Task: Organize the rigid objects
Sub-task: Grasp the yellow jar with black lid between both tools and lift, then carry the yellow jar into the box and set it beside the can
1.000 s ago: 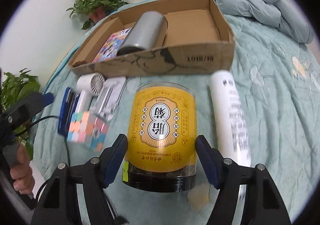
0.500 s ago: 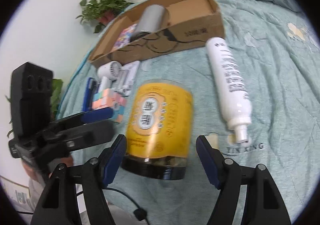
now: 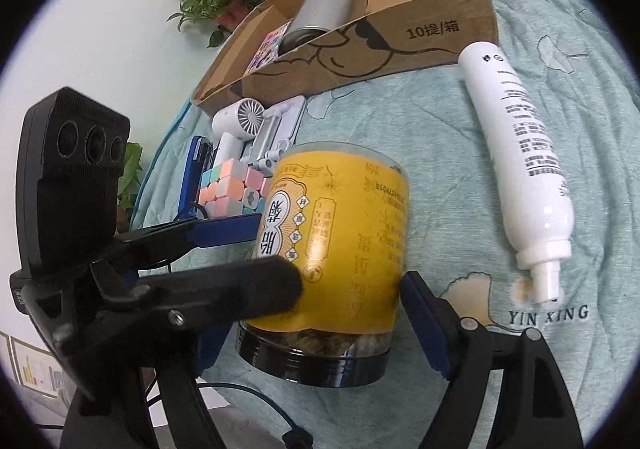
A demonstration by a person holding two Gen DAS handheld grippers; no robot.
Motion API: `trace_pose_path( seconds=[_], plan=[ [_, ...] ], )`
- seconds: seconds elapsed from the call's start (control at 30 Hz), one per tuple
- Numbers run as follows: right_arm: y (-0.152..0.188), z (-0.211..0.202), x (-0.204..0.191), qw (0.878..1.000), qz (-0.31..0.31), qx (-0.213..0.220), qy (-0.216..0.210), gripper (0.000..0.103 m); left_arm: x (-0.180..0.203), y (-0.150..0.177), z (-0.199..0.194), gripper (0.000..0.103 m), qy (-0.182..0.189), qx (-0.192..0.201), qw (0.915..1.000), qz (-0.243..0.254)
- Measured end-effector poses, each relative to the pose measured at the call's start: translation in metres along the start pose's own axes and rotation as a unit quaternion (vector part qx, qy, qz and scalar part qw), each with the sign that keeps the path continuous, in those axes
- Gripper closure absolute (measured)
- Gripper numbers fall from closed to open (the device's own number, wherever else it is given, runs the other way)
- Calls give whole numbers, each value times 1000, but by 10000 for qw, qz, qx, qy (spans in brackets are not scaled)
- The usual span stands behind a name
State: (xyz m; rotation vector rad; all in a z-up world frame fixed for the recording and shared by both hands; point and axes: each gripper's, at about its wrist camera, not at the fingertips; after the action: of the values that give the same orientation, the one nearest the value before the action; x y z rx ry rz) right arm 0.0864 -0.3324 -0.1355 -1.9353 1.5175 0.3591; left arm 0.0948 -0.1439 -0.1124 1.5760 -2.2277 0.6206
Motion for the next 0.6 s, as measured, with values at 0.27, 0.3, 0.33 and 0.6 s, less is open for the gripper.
trace_pose_path(
  seconds=[0.27, 0.3, 0.33, 0.6],
  plan=[
    [-2, 12, -7, 10000, -34, -31, -33, 18, 2, -1, 8, 14, -430, -123, 9989, -110],
    [-3, 13, -7, 10000, -41, -37, -35, 18, 2, -1, 9, 15, -467, -137, 9987, -118],
    [-3, 14, -8, 10000, -62, -40, -25, 18, 3, -2, 9, 15, -514, -152, 9985, -123],
    [-2, 12, -13, 9999, -79, 51, 87, 18, 8, 1, 10, 16, -754, -36, 9970, -150]
  ],
)
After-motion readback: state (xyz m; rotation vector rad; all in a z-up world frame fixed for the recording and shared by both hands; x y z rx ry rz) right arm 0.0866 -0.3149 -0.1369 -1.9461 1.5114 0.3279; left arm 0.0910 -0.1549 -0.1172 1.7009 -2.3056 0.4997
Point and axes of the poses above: each gripper's, at about its wrist camera, not at the fingertips, and z roughly the way its jaws point, x to its right, y to its underside, and after that the axes turned 9 degrees about -x, right-handed
